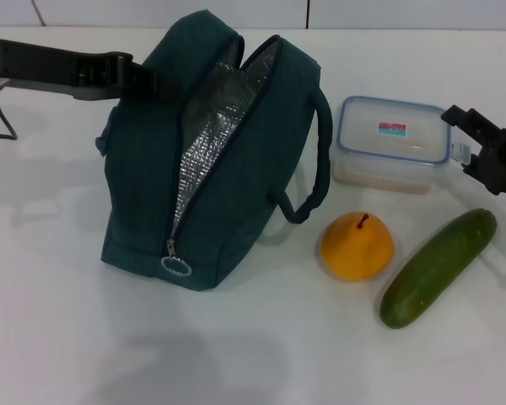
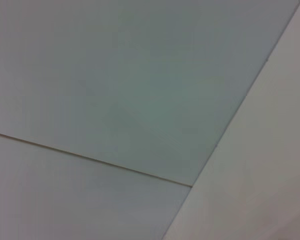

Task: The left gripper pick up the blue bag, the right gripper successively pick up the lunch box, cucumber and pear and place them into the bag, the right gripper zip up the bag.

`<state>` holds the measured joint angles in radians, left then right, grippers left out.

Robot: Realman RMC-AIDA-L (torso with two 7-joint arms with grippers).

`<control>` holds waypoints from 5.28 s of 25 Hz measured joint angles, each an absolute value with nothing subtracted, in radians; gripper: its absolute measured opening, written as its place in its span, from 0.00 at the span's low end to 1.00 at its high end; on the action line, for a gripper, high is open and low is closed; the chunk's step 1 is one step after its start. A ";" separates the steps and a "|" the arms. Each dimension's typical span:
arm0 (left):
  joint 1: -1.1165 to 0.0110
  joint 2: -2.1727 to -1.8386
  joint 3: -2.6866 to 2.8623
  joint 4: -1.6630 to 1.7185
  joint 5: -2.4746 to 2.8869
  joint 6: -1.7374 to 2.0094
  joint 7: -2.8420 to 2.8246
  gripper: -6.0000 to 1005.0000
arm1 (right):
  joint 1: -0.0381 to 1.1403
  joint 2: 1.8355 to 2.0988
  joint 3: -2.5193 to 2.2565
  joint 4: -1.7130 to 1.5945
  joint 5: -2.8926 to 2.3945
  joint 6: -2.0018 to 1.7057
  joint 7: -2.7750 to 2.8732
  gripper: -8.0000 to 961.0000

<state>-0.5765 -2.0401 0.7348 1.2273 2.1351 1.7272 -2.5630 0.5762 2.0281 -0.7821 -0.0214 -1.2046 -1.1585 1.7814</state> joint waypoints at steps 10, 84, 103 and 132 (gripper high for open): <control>-0.578 -2.040 0.746 1.235 2.135 1.727 -2.562 0.04 | 0.598 2.027 -0.787 -0.027 -1.203 -1.157 1.783 0.83; -0.578 -2.043 0.746 1.239 2.127 1.723 -2.531 0.04 | 0.568 2.027 -0.778 -0.027 -0.934 -1.512 1.714 0.11; -0.584 -2.046 0.747 1.237 2.124 1.723 -2.530 0.04 | 0.717 2.028 -0.784 -0.001 -0.840 -1.664 1.830 0.11; -0.598 -2.046 0.739 1.149 2.058 1.700 -2.503 0.05 | 0.970 2.028 -0.838 0.093 -0.991 -1.554 1.828 0.10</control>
<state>-0.5977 -2.0456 0.7393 1.1490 2.0582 1.7000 -2.5034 0.9701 2.0278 -0.8382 0.0929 -0.9908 -1.5536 1.8277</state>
